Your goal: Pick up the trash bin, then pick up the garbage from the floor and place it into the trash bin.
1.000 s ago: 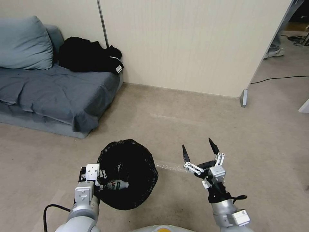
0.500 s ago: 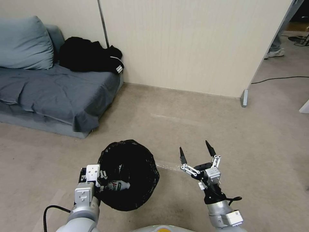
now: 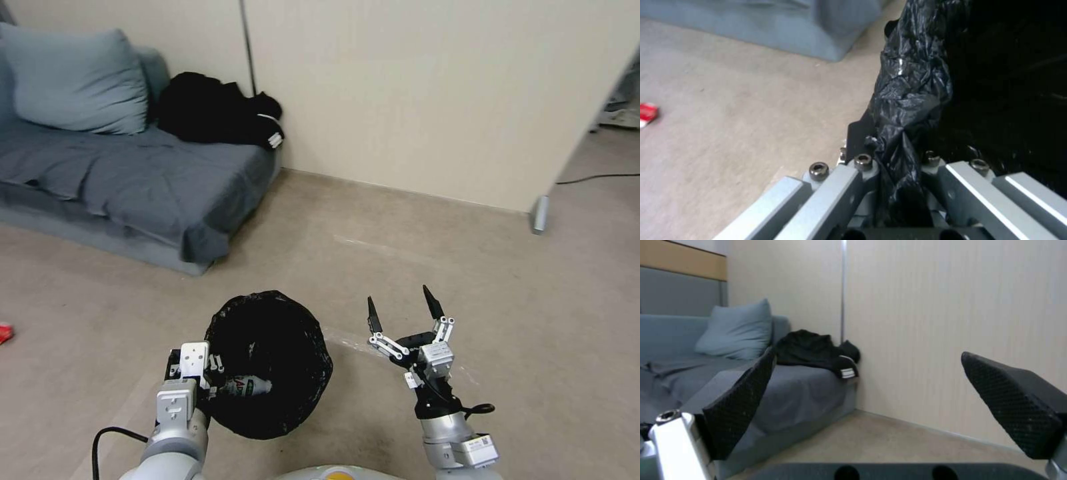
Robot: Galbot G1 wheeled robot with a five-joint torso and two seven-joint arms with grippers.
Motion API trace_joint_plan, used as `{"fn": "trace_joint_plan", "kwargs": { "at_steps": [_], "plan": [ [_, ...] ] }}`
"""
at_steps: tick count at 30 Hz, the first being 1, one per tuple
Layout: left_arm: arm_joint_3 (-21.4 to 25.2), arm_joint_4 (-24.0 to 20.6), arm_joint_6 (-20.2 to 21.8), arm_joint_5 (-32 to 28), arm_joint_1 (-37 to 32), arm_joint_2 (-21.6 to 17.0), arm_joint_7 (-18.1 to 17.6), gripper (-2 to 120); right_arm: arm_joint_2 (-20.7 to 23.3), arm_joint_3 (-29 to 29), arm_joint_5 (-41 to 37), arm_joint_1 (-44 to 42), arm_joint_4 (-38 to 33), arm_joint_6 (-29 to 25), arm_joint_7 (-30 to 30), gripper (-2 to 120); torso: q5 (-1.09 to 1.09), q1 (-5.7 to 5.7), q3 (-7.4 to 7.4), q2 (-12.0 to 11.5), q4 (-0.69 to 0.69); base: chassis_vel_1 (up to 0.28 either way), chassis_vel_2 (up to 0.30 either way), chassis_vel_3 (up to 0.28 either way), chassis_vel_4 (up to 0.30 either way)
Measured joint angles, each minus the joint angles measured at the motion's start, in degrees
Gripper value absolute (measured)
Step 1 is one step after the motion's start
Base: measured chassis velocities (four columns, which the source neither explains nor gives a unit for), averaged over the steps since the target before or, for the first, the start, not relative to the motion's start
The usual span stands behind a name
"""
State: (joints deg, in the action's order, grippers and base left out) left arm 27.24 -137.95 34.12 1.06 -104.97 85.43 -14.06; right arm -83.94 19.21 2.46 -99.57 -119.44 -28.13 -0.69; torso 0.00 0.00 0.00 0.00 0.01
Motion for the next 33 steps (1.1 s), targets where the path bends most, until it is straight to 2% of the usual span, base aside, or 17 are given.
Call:
{"fn": "trace_joint_plan", "kwargs": {
  "at_steps": [33],
  "plan": [
    [0.0,0.0,0.2,-0.4,0.2,0.1,-0.1,1,-0.3,-0.3,2.0,1.4,0.4,0.7,-0.9,100,0.0,0.0,0.0,0.0,-0.01,0.121,0.125,0.121,0.122]
  ]
}}
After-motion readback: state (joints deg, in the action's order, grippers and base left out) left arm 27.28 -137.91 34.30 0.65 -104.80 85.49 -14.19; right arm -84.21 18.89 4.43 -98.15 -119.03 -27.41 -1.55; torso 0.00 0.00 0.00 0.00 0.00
